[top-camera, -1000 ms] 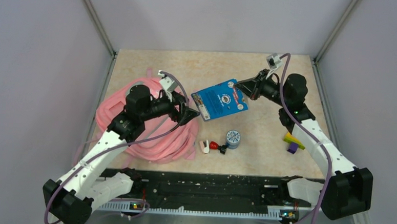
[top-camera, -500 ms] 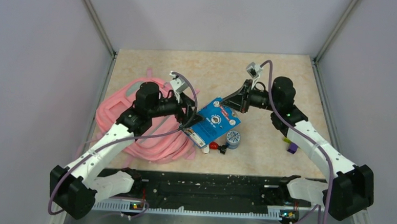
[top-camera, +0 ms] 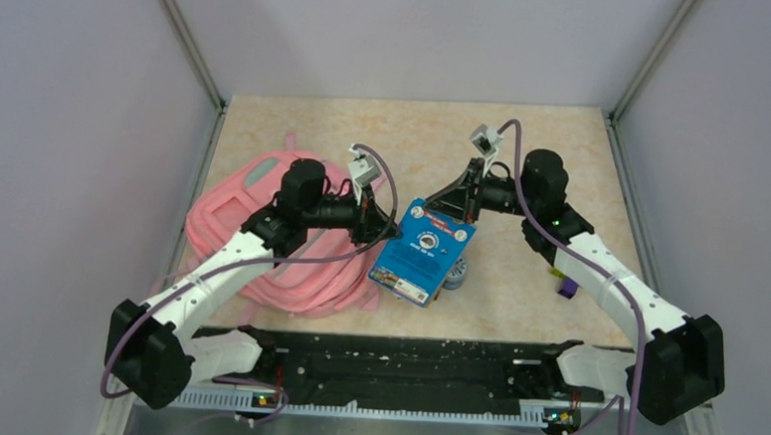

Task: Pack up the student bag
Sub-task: Pick up the book from the center of the board.

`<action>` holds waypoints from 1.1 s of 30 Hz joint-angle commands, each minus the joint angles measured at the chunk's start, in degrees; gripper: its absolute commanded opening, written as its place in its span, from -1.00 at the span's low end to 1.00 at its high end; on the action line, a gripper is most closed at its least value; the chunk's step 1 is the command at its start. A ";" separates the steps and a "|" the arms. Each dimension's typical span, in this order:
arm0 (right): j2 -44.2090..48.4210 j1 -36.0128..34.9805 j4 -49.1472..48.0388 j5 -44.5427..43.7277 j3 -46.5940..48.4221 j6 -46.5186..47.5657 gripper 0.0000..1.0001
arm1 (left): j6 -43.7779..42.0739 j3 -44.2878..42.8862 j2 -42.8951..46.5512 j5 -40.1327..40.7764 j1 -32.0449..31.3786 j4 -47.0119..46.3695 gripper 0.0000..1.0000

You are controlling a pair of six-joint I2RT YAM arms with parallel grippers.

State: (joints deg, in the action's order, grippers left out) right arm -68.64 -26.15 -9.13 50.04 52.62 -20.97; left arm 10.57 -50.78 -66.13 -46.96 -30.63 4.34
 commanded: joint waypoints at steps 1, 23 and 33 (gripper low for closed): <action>0.92 -0.92 -1.64 -2.09 3.31 1.77 -1.00 | -0.36 0.21 2.75 -0.75 -0.62 -3.81 -1.00; -2.47 3.44 -0.18 -20.14 -6.81 -6.47 0.74 | 2.73 -1.62 1.33 28.58 0.09 9.33 -1.00; -5.05 4.53 -15.19 -14.08 -16.03 -12.85 0.80 | 4.72 -1.01 2.55 30.23 1.11 8.68 -1.00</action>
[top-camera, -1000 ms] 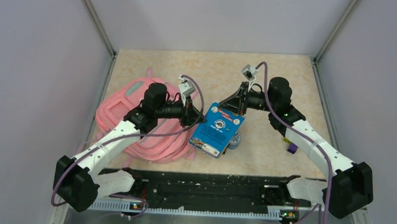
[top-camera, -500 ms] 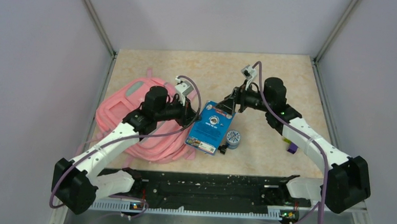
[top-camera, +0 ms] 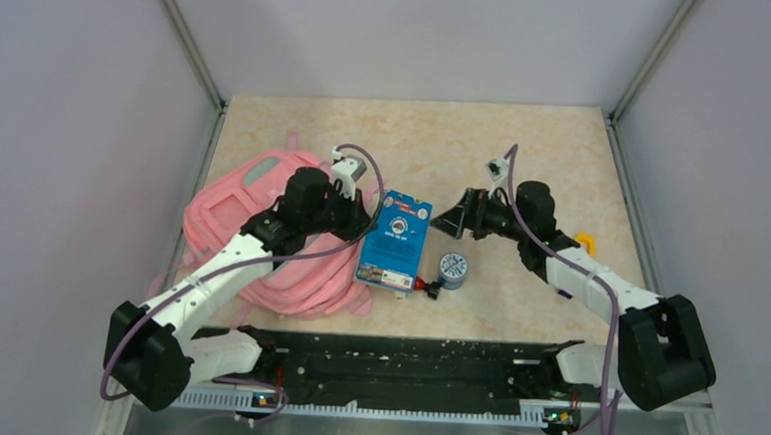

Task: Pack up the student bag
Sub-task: Pick up the book from the center of the board.

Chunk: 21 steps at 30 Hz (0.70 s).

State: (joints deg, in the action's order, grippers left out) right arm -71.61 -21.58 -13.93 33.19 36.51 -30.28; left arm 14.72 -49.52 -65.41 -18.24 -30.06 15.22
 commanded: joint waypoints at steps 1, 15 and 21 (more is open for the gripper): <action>-3.17 -0.04 -11.94 2.97 0.01 -4.50 0.81 | 0.62 -2.13 1.97 1.59 0.60 -2.26 -1.00; -20.11 -5.83 -32.45 12.07 3.52 -15.16 0.82 | 1.15 -1.61 3.30 1.18 1.02 -3.44 -1.00; -22.23 -6.39 -48.42 16.39 4.64 -24.62 0.56 | 1.25 -0.90 4.54 -0.77 1.15 -5.29 -1.00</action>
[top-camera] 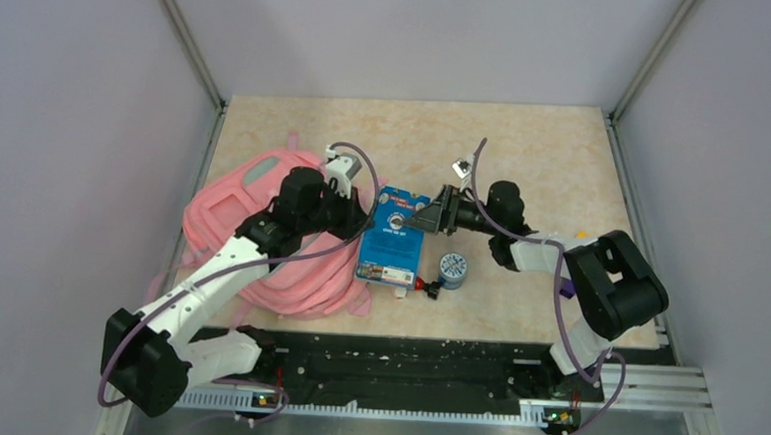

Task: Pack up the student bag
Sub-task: Pick up the book from the center of the board.

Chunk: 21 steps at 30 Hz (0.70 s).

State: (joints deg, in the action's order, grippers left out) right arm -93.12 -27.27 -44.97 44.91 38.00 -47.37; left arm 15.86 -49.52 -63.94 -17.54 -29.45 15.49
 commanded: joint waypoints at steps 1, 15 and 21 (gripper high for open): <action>-0.70 -0.71 -19.61 5.11 3.32 -9.17 0.37 | -0.13 -0.79 3.45 -1.67 0.59 -5.83 -1.00; 16.38 -0.70 -9.22 5.47 5.41 -1.89 -1.00 | -1.07 0.49 12.96 -3.34 2.98 -9.71 0.68; 24.65 -1.00 -2.87 8.32 6.51 3.25 -1.00 | 9.38 2.91 12.13 -21.28 5.99 -21.53 0.86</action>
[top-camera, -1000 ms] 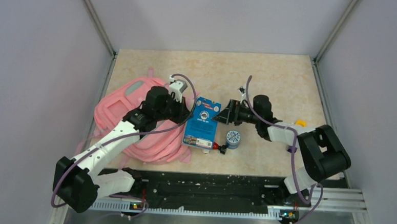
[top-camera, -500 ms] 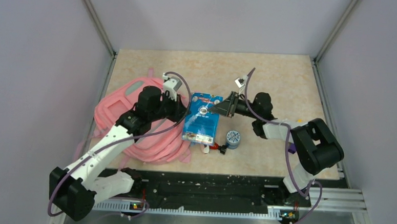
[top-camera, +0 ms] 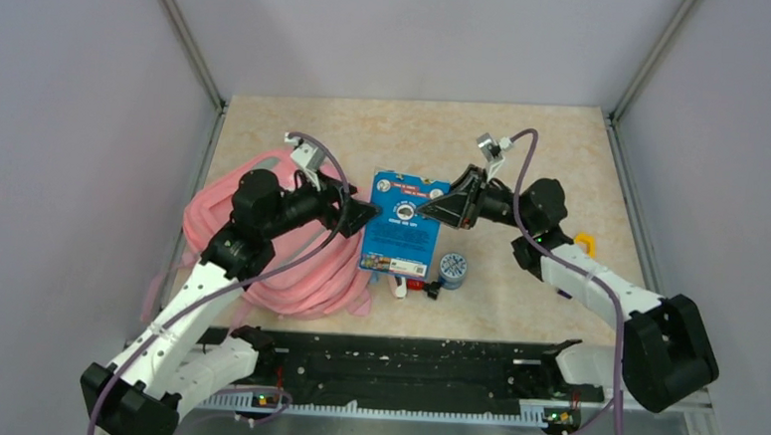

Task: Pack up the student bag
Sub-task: Pick up the book from the center of the board.

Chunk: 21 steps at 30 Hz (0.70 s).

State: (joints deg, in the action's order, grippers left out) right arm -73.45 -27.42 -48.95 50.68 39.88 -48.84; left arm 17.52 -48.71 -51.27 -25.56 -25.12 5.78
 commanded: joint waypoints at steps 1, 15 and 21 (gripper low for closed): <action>5.65 -1.00 1.85 3.41 4.86 5.51 -1.00 | 9.72 2.69 -0.91 -15.59 1.95 -15.33 0.86; 9.70 -3.79 2.50 6.41 6.33 10.14 -1.00 | 18.07 4.17 -5.77 -34.01 2.02 -26.98 0.43; 11.34 -3.78 14.44 2.44 6.65 17.44 -1.00 | 10.53 2.70 -3.98 -29.80 2.01 -18.82 -1.00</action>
State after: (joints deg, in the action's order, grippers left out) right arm -66.11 -30.46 -38.37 54.70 42.15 -37.10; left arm 33.04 -44.77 -56.55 -56.45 -23.33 -15.59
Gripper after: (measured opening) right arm 0.233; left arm 0.180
